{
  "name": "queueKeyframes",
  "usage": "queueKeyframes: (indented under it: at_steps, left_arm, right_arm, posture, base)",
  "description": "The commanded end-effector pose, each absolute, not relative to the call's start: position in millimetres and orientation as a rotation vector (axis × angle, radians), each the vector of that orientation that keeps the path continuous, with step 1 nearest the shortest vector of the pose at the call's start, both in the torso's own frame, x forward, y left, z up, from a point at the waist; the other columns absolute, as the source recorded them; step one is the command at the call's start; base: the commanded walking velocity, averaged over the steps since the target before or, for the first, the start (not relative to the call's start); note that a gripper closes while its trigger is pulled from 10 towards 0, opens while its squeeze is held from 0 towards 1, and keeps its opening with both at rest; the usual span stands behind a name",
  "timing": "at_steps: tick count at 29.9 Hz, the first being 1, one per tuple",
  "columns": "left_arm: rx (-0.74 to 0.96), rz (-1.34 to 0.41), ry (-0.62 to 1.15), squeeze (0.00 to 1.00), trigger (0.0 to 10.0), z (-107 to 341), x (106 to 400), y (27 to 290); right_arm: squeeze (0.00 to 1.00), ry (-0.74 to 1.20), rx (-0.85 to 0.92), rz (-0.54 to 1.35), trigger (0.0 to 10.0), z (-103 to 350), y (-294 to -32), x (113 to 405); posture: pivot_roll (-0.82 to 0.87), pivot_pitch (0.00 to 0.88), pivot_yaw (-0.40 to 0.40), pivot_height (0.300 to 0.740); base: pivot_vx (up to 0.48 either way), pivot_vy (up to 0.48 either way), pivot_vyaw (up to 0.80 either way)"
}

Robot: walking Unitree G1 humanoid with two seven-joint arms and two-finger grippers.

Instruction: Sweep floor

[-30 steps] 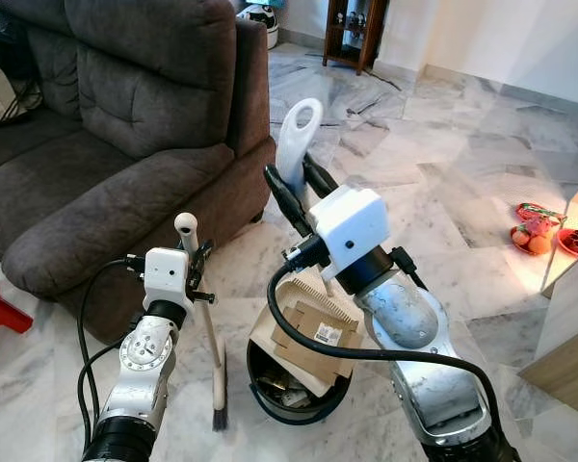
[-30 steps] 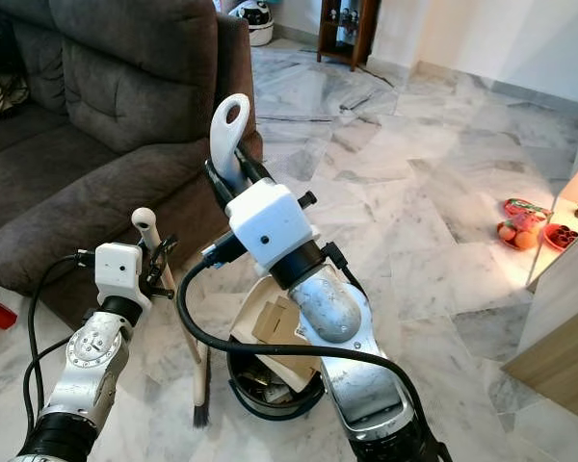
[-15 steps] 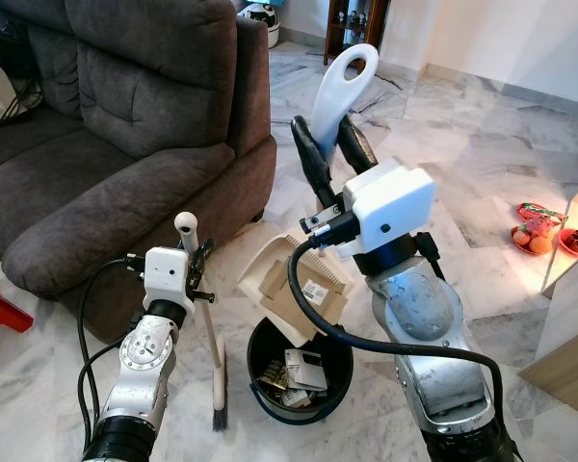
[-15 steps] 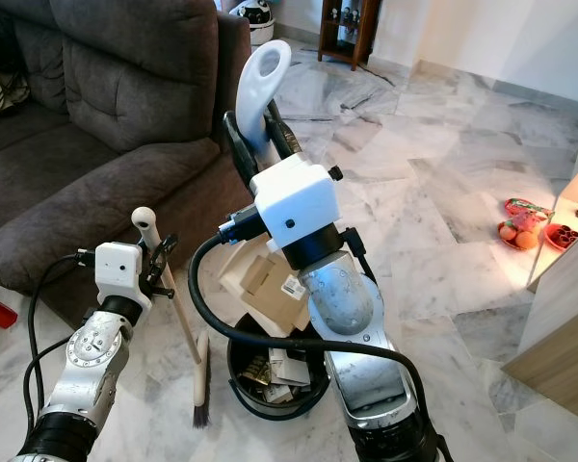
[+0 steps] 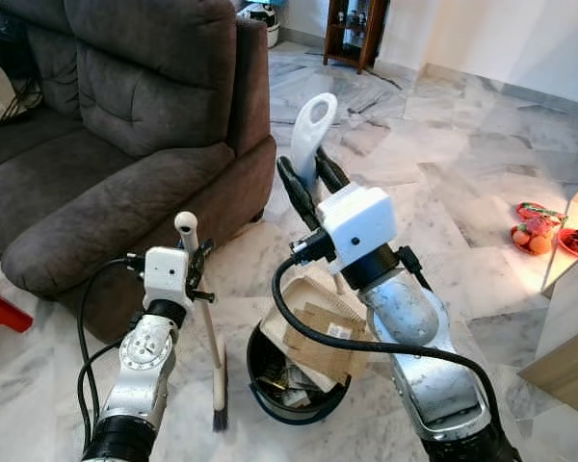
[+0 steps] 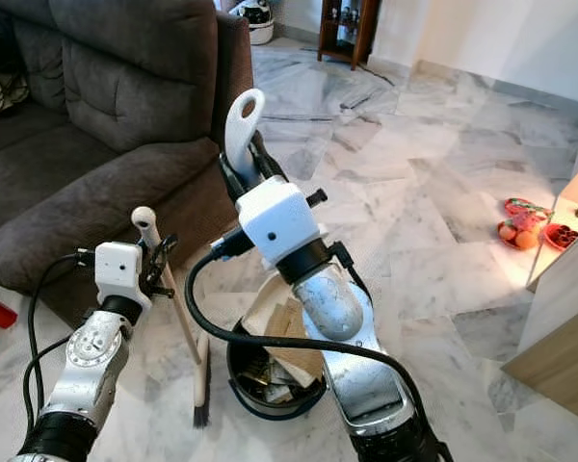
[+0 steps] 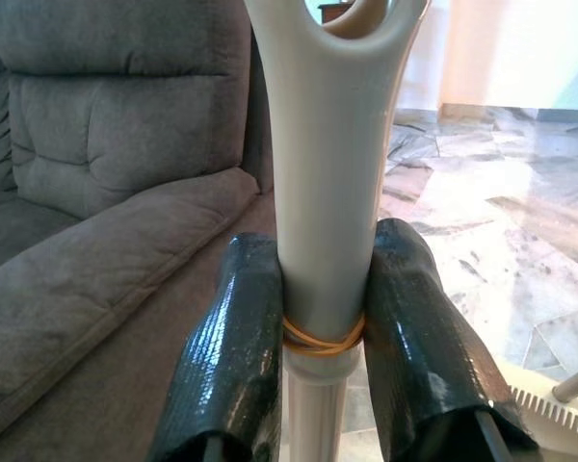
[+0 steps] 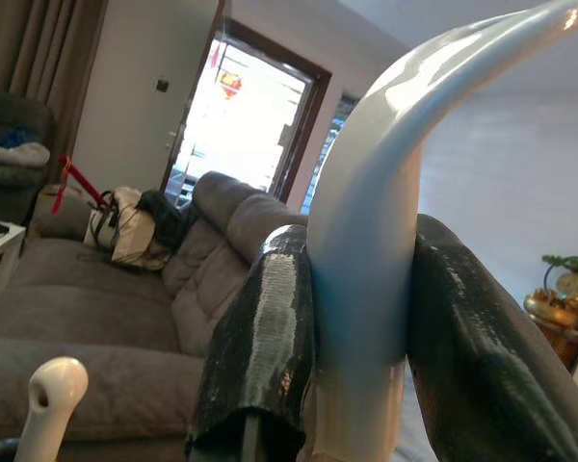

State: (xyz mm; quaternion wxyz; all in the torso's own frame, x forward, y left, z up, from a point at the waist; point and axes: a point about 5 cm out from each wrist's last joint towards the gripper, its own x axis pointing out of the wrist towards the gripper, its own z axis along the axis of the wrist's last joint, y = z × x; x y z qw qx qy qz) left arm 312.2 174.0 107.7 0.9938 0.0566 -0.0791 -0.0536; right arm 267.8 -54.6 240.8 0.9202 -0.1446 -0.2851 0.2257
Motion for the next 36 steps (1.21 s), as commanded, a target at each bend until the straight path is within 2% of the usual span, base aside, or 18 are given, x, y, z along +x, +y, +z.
queueKeyframes:
  at_steps: [1, 6, 13, 16, 17, 20, 24, 27, 36]
  left_arm:
    - [0.125, -0.112, -0.203, 0.00, 10.0, 116.6, 314.9, 174.2]
    - [0.124, -0.111, -0.205, 0.00, 10.0, 116.8, 315.0, 174.3]
    - [0.125, -0.111, -0.206, 0.00, 10.0, 117.2, 314.9, 174.6]
    - [0.124, -0.111, -0.205, 0.00, 10.0, 117.1, 314.8, 174.6]
    - [0.124, -0.113, -0.204, 0.00, 10.0, 116.8, 314.8, 174.3]
    - [0.124, -0.117, -0.203, 0.00, 10.0, 116.6, 314.6, 173.3]
    - [0.124, -0.117, -0.202, 0.00, 10.0, 116.7, 314.7, 173.8]
    - [0.125, -0.116, -0.201, 0.00, 10.0, 116.5, 314.7, 173.8]
    - [0.127, -0.113, -0.205, 0.00, 10.0, 117.2, 314.9, 174.6]
  right_arm:
    - [0.00, -0.754, -0.271, 0.449, 10.0, 268.5, -54.3, 256.4]
    - [0.00, -0.823, -0.286, 0.448, 10.0, 274.7, -53.0, 250.9]
    - [0.00, -0.803, -0.260, 0.457, 10.0, 272.5, -51.6, 252.1]
    - [0.00, -0.733, -0.265, 0.463, 10.0, 266.2, -51.4, 256.4]
    - [0.00, -0.604, -0.300, 0.492, 10.0, 250.2, -49.6, 264.3]
    - [0.00, -0.489, -0.377, 0.543, 10.0, 226.7, -48.9, 268.1]
    - [0.00, -0.474, -0.382, 0.545, 10.0, 224.4, -48.1, 268.0]
    - [0.00, -0.493, -0.369, 0.534, 10.0, 229.3, -47.2, 267.9]
    - [0.00, -0.770, -0.236, 0.426, 10.0, 274.2, -56.1, 256.5]
  posture:
    - [0.00, 0.071, 0.014, 0.740]
    - [0.00, 0.072, 0.013, 0.740]
    - [0.01, 0.075, 0.014, 0.740]
    - [0.00, 0.076, 0.014, 0.740]
    - [0.00, 0.076, 0.015, 0.740]
    - [0.00, 0.076, 0.015, 0.740]
    - [0.00, 0.076, 0.015, 0.740]
    - [0.00, 0.077, 0.015, 0.740]
    - [0.01, 0.078, 0.015, 0.740]
  base:
    - [0.000, 0.000, 0.00]
    - [0.000, 0.000, 0.00]
    - [0.000, 0.000, 0.00]
    - [0.000, 0.000, 0.00]
    - [0.000, 0.000, 0.00]
    - [0.000, 0.000, 0.00]
    - [0.000, 0.000, 0.00]
    - [0.000, 0.000, 0.00]
    - [0.000, 0.000, 0.00]
